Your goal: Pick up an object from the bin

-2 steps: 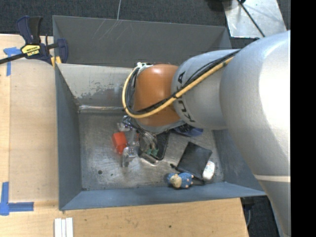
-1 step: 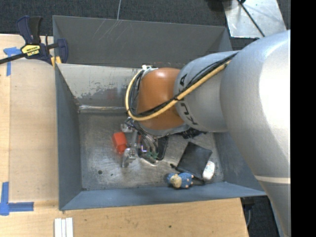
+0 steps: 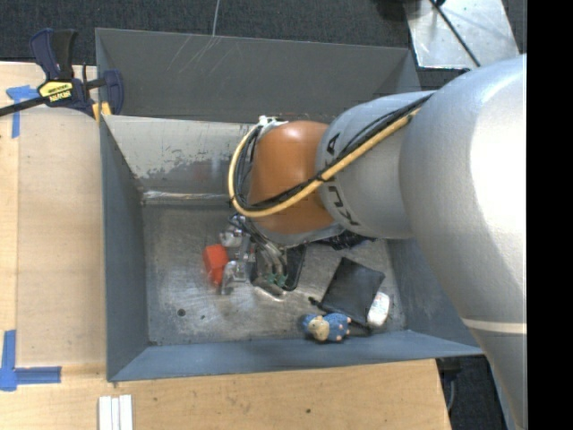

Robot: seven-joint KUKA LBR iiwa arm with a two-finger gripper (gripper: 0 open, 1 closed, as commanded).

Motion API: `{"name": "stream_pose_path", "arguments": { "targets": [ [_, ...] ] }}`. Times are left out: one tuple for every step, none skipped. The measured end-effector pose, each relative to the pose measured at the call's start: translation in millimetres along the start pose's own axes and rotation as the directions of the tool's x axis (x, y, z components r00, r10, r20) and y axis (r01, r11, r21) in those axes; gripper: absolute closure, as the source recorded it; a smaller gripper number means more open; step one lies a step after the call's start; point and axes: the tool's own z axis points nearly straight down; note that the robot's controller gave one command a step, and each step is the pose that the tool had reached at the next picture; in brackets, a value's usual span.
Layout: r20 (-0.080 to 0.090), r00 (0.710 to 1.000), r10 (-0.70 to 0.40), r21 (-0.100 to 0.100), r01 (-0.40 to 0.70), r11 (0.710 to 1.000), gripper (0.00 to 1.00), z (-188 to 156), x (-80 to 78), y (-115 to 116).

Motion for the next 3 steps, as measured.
{"name": "stream_pose_path", "arguments": {
  "targets": [
    [-0.011, 1.000, 0.000, 0.004, 0.000, 1.000, 1.00, -59.4, -3.8, 0.7],
    [-0.013, 1.000, 0.001, 0.004, -0.001, 1.000, 1.00, -98.2, -6.3, 0.7],
    [-0.014, 1.000, 0.002, 0.005, -0.002, 1.000, 1.00, -106.3, -7.8, 0.7]
  ]
}}
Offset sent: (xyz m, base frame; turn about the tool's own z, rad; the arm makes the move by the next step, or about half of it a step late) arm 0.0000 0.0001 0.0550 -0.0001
